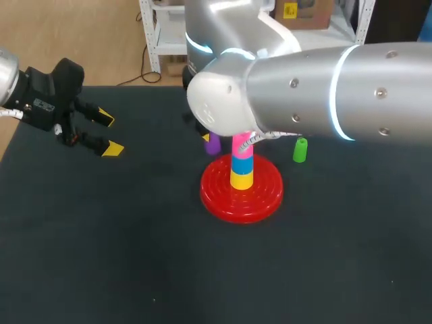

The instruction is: Pick up and stack the cylinders on the red base in this order: pink,purple,orange,green

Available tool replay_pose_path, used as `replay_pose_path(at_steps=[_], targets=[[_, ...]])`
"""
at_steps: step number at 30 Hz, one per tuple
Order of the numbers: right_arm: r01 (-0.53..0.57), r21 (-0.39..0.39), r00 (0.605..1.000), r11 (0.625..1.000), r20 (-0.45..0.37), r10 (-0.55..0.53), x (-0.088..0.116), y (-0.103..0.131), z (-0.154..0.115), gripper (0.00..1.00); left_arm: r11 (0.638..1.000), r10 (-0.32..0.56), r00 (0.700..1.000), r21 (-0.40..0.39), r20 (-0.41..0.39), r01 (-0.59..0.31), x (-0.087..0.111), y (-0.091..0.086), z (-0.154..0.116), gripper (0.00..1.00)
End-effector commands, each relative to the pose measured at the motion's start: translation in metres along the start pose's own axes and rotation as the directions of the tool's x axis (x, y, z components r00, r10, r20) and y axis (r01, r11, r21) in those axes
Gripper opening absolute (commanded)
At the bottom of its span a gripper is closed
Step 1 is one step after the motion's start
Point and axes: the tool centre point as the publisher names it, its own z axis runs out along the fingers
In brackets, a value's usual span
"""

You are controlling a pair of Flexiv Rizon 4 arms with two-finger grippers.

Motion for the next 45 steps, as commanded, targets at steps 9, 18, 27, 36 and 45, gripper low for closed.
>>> replay_pose_path(at_steps=[9, 18, 27, 36, 45], targets=[[-0.036, -0.012, 0.994, 0.999, 0.107, 0.038, 0.013, -0.021, -0.102, 0.0, 1.0, 0.002, 1.0, -0.001, 0.004, -0.002, 0.001, 0.0, 0.0, 1.0], [0.0, -0.056, 0.989, 0.998, 0.149, 0.009, 0.038, -0.02, -0.159, 0.0, 1.0, 0.002, 1.0, -0.001, 0.004, -0.002, 0.001, 0.0, 0.0, 1.0], [0.073, -0.091, 0.987, 0.993, 0.152, -0.058, 0.076, -0.009, -0.189, 0.0, 1.0, 0.002, 1.0, -0.001, 0.004, -0.002, 0.001, 0.0, 0.0, 1.0], [0.095, -0.098, 0.99, 0.991, 0.112, -0.084, 0.096, -0.006, -0.183, 0.0, 1.0, 0.002, 1.0, -0.001, 0.004, -0.002, 0.001, 0.0, 0.0, 1.0], [0.141, -0.106, 0.986, 0.984, 0.105, -0.13, 0.107, 0.003, -0.189, 0.0, 1.0, 0.002, 1.0, -0.001, 0.004, -0.002, 0.001, 0.0, 0.0, 1.0]])
